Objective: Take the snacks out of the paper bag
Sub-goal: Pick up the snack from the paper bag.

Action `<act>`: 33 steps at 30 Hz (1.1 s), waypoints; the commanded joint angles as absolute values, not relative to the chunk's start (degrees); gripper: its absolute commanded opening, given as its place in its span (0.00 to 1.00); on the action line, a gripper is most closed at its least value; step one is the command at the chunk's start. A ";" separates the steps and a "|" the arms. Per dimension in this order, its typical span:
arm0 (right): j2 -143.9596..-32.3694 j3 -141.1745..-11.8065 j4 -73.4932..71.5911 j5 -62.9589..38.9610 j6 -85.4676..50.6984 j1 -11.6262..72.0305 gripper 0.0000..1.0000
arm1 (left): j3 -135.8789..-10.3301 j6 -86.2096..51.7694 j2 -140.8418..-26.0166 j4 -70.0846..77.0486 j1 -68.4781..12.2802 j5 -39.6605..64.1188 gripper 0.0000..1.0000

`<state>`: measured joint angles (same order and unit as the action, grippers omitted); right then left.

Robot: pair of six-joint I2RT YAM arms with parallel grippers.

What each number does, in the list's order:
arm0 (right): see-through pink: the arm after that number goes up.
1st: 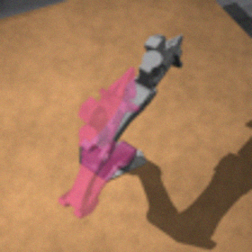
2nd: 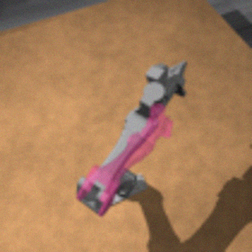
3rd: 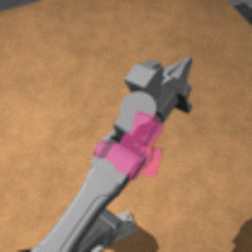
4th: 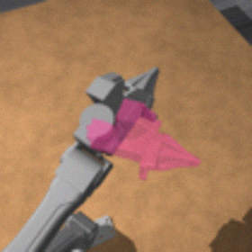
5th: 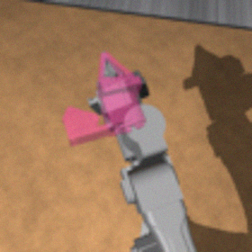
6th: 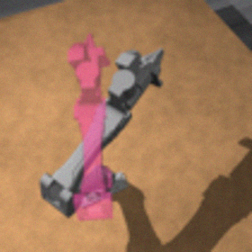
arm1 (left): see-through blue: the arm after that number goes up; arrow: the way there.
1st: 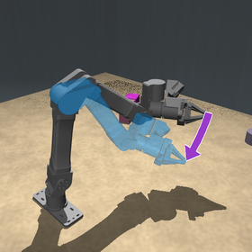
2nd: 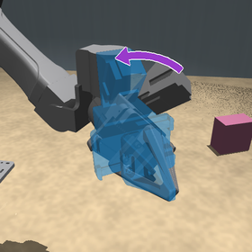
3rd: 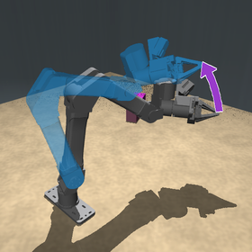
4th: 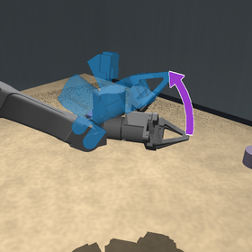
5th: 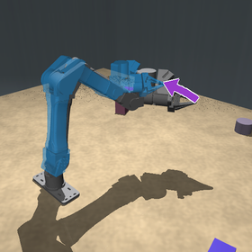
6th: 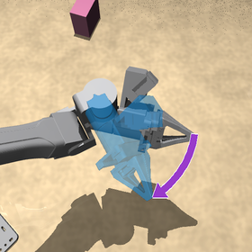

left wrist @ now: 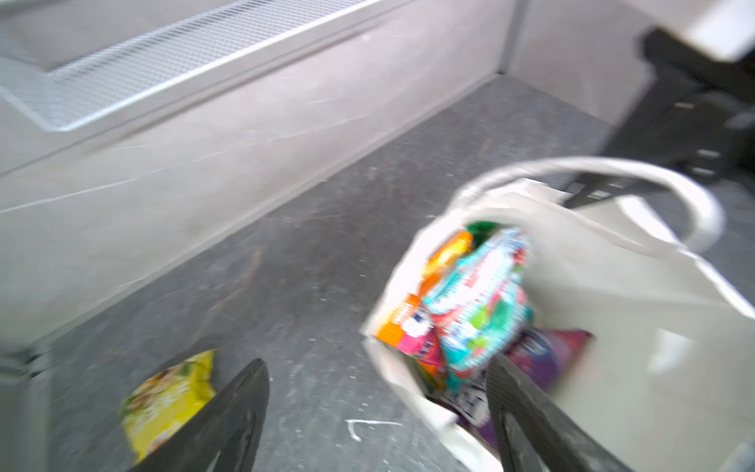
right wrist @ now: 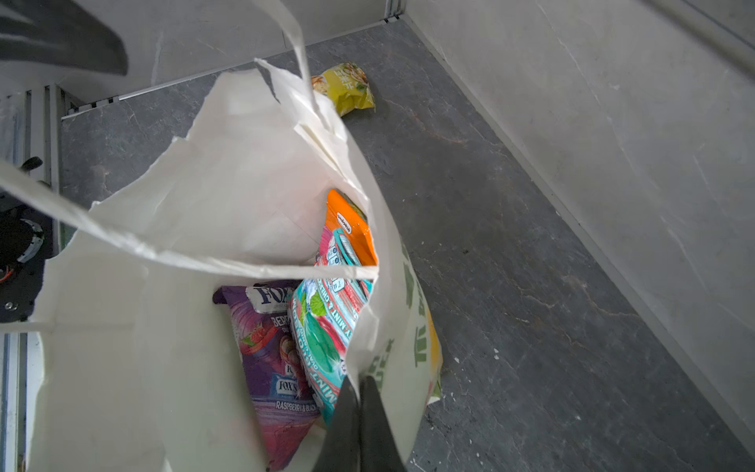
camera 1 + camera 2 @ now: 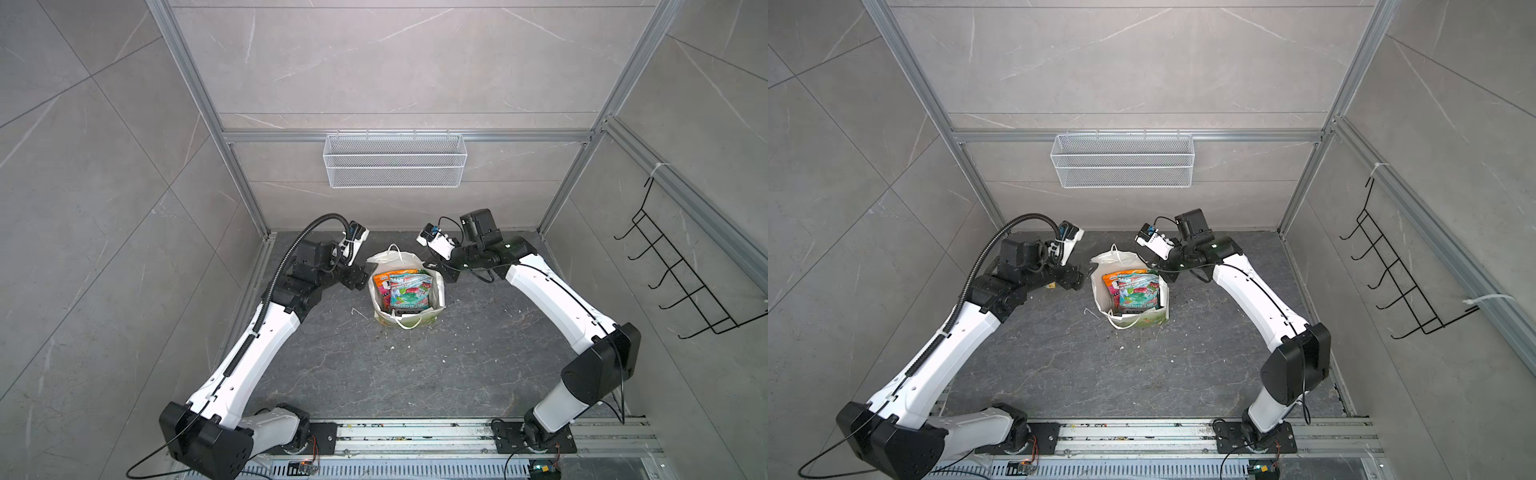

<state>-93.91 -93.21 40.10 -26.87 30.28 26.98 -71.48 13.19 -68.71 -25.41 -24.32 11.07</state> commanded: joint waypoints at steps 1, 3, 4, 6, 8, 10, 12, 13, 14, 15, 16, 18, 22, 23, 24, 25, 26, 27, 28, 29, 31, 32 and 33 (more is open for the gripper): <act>-90.74 -89.55 36.61 -27.61 32.55 28.25 0.00 | -68.85 19.44 -65.41 -26.29 -26.36 18.79 0.85; -90.68 -89.03 37.09 -27.12 32.48 28.22 0.00 | -67.00 22.41 -64.14 -27.14 -27.81 21.05 0.84; -90.70 -88.85 37.39 -26.83 32.54 28.28 0.00 | -66.05 23.79 -63.75 -27.11 -28.55 21.86 0.83; -90.46 -88.20 37.44 -26.78 32.52 28.30 0.00 | -65.57 26.12 -64.04 -27.40 -30.48 22.23 0.83; -89.72 -87.25 36.78 -26.51 32.27 28.41 0.00 | -66.37 28.11 -65.56 -27.71 -32.58 21.81 0.81; -89.09 -86.70 36.02 -26.27 31.92 28.47 0.00 | -68.69 29.42 -67.93 -28.68 -34.70 19.70 0.77; -88.61 -86.34 35.40 -26.11 31.82 28.45 0.00 | -70.56 31.41 -69.98 -29.29 -36.16 18.86 0.73; -88.43 -86.09 35.01 -26.11 31.79 28.49 0.00 | -71.23 32.08 -71.02 -28.89 -36.51 18.45 0.72; -88.40 -85.92 34.70 -26.27 31.68 28.47 0.00 | -72.01 32.57 -72.05 -28.83 -36.56 18.30 0.71; -88.42 -85.97 34.46 -26.27 31.48 28.45 0.00 | -73.26 32.88 -73.24 -29.10 -36.71 17.88 0.69; -88.50 -86.15 34.41 -26.11 31.39 28.50 0.00 | -74.74 33.07 -74.27 -29.38 -36.82 18.19 0.66; -88.68 -86.48 34.13 -25.97 31.38 28.43 0.00 | -75.66 33.60 -75.01 -28.48 -36.78 18.89 0.59; -88.73 -86.34 33.10 -25.80 31.25 28.48 0.00 | -74.97 35.77 -76.27 -24.48 -36.67 18.74 0.52; -88.77 -86.40 32.98 -25.81 31.20 28.45 0.00 | -75.28 36.15 -76.97 -24.52 -36.66 18.49 0.47; -88.77 -86.33 32.66 -25.69 30.99 28.48 0.00 | -75.36 36.43 -77.72 -24.44 -36.44 18.46 0.40; -88.77 -86.38 32.32 -25.35 30.78 28.43 0.00 | -75.12 36.54 -78.36 -23.81 -36.14 18.63 0.38; -88.77 -86.44 31.97 -25.04 30.53 28.39 0.00 | -75.03 36.56 -78.80 -23.49 -35.74 19.03 0.38; -88.85 -86.55 31.55 -24.69 30.18 28.39 0.00 | -74.98 36.56 -79.18 -23.47 -35.45 19.59 0.37; -89.01 -86.69 31.32 -24.16 29.75 28.39 0.00 | -74.72 36.55 -79.51 -23.35 -34.97 20.27 0.34; -89.25 -86.98 31.23 -23.72 29.11 28.32 0.00 | -74.27 36.43 -79.70 -22.69 -34.37 20.83 0.33; -89.64 -87.66 31.06 -23.97 27.56 27.91 0.00 | -73.55 36.57 -79.89 -21.79 -33.66 21.24 0.32; -89.65 -87.66 30.62 -24.39 26.96 27.66 0.00 | -73.60 36.71 -80.06 -21.96 -33.34 21.25 0.32; -89.65 -87.60 30.27 -24.62 26.37 27.46 0.00 | -73.52 37.07 -80.28 -21.82 -33.20 21.62 0.32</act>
